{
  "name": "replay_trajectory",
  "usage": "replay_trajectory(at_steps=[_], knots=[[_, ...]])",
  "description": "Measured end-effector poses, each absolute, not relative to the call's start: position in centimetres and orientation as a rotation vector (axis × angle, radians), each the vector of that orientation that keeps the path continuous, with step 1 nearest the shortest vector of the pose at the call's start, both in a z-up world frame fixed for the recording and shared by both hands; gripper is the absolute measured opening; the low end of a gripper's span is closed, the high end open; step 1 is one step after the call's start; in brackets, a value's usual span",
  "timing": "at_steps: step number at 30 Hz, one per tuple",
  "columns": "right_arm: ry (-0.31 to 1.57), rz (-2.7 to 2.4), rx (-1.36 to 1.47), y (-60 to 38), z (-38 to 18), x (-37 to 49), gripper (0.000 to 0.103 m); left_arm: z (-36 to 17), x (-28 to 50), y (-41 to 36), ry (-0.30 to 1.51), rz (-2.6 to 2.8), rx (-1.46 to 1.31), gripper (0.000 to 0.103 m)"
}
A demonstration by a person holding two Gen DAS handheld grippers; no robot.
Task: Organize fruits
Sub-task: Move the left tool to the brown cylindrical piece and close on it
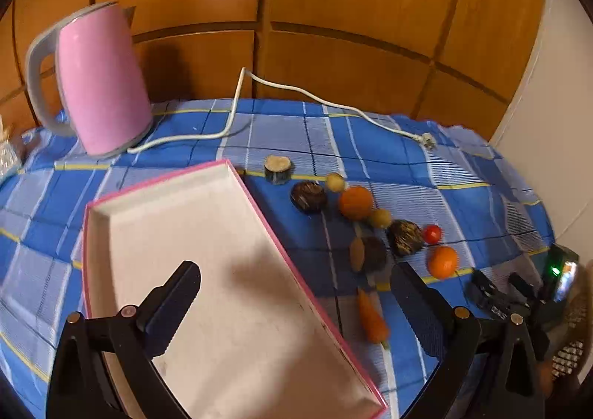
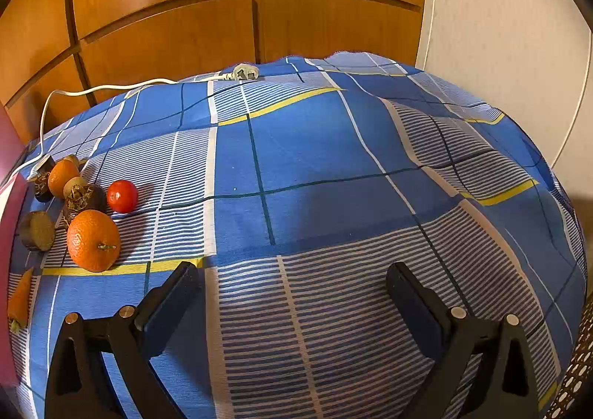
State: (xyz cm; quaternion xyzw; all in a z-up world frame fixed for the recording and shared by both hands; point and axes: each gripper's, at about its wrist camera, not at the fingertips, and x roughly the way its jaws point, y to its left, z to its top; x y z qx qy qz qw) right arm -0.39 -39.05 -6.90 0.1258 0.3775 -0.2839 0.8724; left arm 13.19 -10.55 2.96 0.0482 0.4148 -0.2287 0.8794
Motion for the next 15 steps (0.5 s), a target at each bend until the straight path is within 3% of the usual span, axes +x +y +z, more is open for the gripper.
replay_trajectory(at_steps=[3,7,15], knots=[[0.787,-0.593,0.259,-39.0,-6.9,-0.4,0.103,3.3,15.1,-11.7,0.864,-0.492,0.146,0.102],[0.785,-0.593,0.254,-39.0,-6.9,-0.4,0.103,3.6,18.4,-13.7,0.874,-0.521,0.199,0.086],[0.785,-0.592,0.25,-39.0,-6.9,-0.4,0.103,1.6,24.7,-17.1,0.926,-0.524,0.24,0.082]])
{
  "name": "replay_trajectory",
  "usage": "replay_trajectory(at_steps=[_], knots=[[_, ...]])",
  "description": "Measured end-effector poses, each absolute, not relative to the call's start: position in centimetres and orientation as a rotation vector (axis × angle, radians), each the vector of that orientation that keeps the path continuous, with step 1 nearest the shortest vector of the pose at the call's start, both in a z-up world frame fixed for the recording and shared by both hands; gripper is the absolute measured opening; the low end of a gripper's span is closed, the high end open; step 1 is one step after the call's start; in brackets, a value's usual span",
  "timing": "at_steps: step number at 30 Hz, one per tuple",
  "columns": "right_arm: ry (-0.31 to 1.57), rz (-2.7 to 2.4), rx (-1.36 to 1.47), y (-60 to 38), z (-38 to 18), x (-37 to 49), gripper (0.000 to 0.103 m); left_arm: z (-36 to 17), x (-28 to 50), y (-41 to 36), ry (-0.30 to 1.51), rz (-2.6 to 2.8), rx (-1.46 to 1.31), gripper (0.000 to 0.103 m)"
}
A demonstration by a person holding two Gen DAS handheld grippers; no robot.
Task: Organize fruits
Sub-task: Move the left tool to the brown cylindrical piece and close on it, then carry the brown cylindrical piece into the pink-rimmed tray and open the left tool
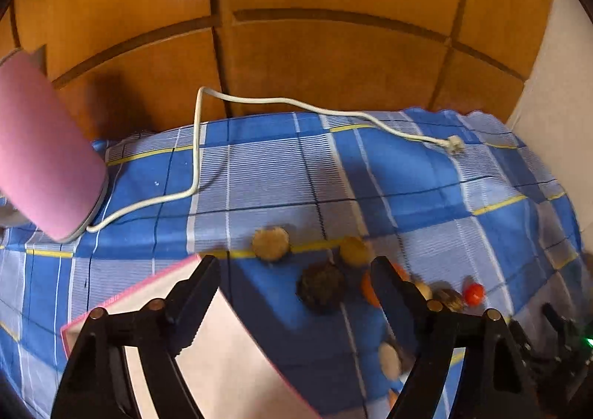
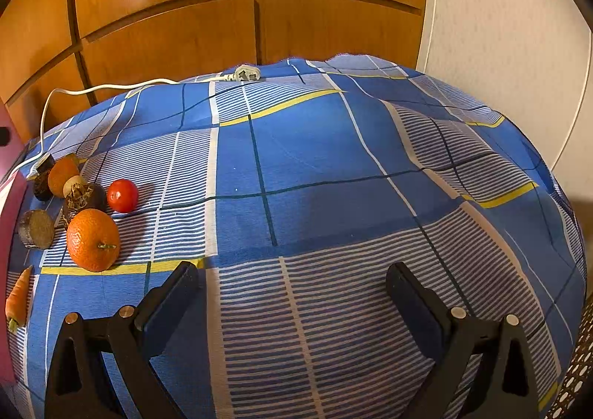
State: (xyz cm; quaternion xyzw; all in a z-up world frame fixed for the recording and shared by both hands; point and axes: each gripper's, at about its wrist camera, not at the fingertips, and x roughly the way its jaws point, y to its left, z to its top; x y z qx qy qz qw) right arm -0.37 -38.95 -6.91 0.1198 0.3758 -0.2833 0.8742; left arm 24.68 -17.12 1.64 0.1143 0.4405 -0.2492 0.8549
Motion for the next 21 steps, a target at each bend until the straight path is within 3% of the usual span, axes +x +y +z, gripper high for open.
replay_trajectory(at_steps=[11,15,18,21], knots=[[0.782,-0.592,0.251,-38.9,-6.9,-0.4,0.103,-1.6,28.2,-18.6,0.99,-0.476,0.258,0.07],[0.782,-0.592,0.251,-38.9,-6.9,-0.4,0.103,-3.5,29.5,-19.2,1.042,-0.442,0.275,0.057],[0.781,-0.592,0.25,-38.9,-6.9,-0.4,0.103,-4.6,30.2,-19.1,1.074,-0.414,0.26,0.034],[0.78,-0.592,0.248,-38.9,-6.9,-0.4,0.103,-4.6,29.5,-19.1,1.043,-0.418,0.266,0.033]])
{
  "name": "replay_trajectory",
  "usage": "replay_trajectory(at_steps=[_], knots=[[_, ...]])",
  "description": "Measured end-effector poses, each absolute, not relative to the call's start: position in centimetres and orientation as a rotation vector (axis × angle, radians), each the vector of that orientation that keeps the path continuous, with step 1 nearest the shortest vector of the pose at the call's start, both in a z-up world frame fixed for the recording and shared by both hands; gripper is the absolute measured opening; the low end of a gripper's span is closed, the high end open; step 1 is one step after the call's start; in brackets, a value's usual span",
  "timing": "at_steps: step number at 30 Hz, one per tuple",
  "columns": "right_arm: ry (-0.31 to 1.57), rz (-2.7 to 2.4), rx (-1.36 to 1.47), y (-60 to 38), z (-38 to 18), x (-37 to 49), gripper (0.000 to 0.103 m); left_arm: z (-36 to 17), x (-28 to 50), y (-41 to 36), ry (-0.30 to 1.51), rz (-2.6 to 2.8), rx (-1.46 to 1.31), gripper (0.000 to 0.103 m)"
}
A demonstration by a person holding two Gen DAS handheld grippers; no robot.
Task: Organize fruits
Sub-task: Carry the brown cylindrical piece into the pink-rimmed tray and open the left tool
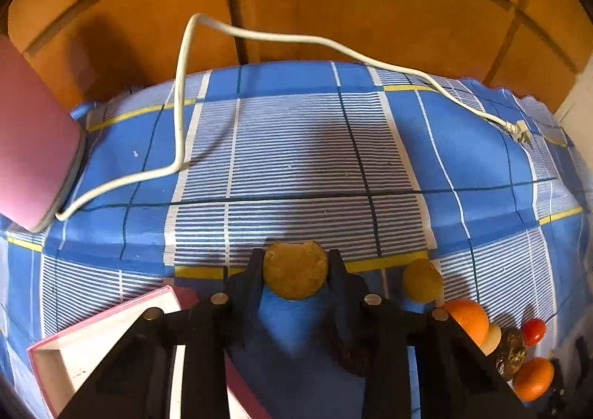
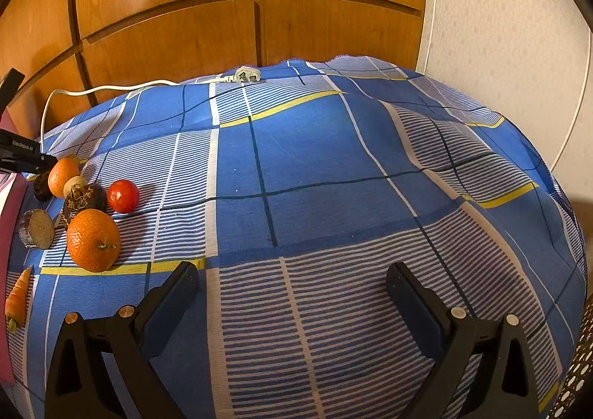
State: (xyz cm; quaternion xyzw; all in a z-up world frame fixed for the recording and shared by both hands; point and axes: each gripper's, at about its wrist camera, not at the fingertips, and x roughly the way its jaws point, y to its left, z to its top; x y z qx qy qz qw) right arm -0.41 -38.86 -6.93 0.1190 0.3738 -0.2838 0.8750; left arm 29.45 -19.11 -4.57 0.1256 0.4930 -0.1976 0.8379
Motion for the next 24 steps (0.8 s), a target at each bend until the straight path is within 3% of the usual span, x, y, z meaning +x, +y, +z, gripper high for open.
replay_trajectory(at_steps=[24], knots=[[0.777,-0.591,0.247,-38.8,-7.0,-0.3,0.103,2.5,16.4,-10.8,0.862,-0.343,0.041,0.033]])
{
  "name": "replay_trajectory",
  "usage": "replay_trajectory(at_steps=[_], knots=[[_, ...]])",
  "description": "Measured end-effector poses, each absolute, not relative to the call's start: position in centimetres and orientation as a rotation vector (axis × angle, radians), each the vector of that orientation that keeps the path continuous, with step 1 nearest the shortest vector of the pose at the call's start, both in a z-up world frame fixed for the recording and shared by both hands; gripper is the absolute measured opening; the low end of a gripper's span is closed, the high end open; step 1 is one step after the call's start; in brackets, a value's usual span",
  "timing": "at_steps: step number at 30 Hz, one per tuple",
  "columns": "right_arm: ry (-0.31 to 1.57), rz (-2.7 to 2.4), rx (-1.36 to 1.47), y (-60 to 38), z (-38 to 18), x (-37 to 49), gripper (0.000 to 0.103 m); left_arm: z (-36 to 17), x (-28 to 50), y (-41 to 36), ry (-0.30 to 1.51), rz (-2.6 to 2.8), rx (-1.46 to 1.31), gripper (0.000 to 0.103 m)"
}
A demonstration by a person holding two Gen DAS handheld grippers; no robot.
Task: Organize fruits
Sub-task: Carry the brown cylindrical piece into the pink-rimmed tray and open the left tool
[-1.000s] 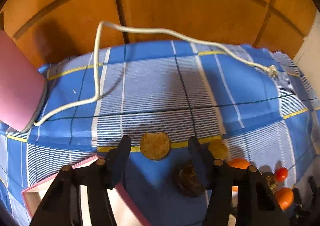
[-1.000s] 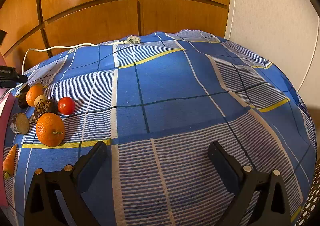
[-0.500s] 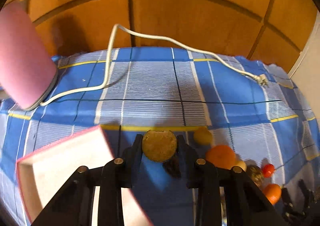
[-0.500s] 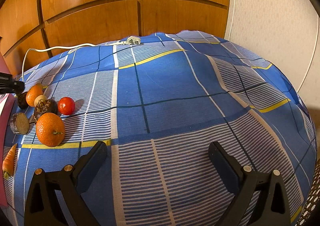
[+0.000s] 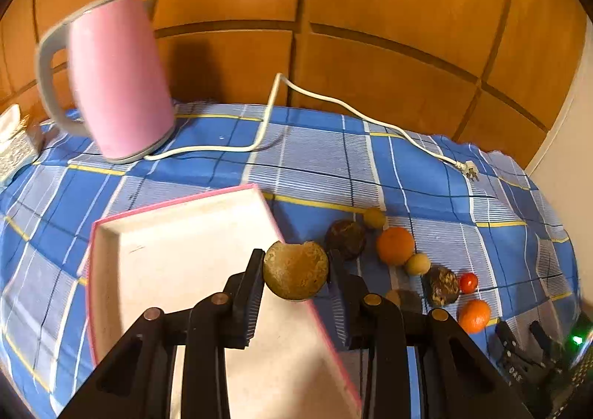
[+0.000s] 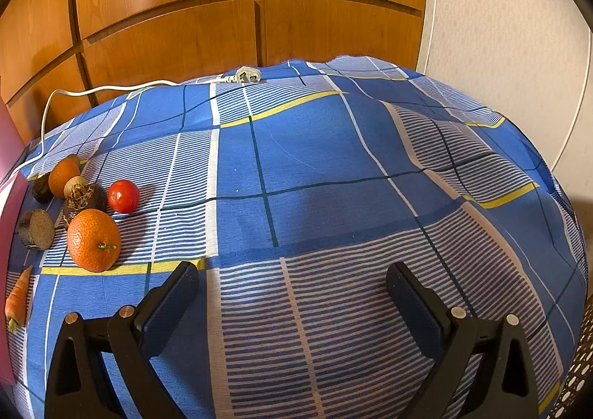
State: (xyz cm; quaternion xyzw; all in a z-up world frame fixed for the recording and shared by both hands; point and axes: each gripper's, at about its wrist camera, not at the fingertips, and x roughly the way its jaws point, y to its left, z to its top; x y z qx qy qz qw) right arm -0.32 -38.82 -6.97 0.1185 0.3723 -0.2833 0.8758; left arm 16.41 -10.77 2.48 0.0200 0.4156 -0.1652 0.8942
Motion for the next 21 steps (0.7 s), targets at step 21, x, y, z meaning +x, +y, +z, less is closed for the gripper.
replay_trajectory(at_steps=[21], knots=[[0.781,-0.603,0.283,-39.3,-6.9,-0.4,0.103,1.2,11.9,-4.2,0.86,-0.282,0.017,0.033]])
